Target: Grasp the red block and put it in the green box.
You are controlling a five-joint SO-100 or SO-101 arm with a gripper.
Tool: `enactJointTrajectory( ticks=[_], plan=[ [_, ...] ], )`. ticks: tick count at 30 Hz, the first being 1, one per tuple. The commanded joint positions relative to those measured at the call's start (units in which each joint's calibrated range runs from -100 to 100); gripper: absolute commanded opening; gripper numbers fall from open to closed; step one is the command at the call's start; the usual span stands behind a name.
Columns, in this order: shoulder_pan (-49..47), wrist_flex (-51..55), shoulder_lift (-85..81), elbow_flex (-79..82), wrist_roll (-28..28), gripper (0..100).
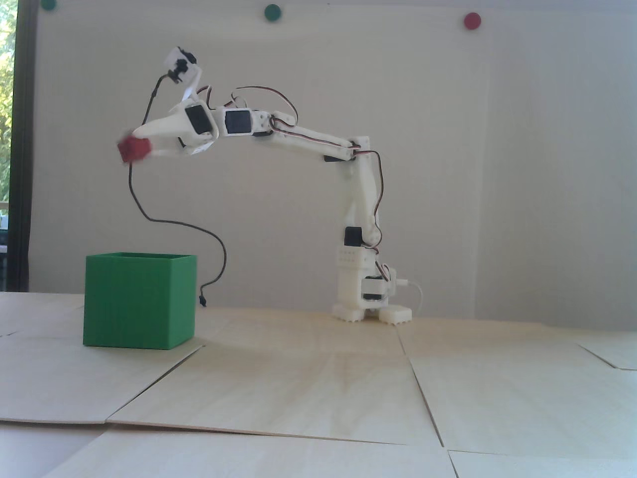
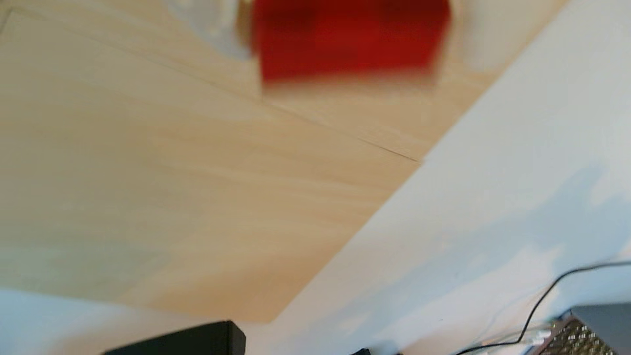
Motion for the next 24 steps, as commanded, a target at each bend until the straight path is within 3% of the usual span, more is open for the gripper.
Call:
enactJointTrajectory(
  ticks=[1, 4, 7, 8, 11, 18, 24],
  plan=[
    [-0.3, -1.8, -0.7, -0.9, 1.4, 42],
    [-0.3, -1.8, -0.7, -0.9, 1.4, 40],
    [-0.7, -1.8, -0.7, -0.8, 1.4, 32],
    [-0.8, -1.7, -0.7, -0.8, 1.3, 21],
    [-1.7, -1.7, -0.8, -0.8, 0.9, 2],
    [-5.9, -0.2, -2.1, 1.6, 1.2, 2],
    [-10.5, 11.1, -15.8, 14.5, 1.3, 2]
  ],
)
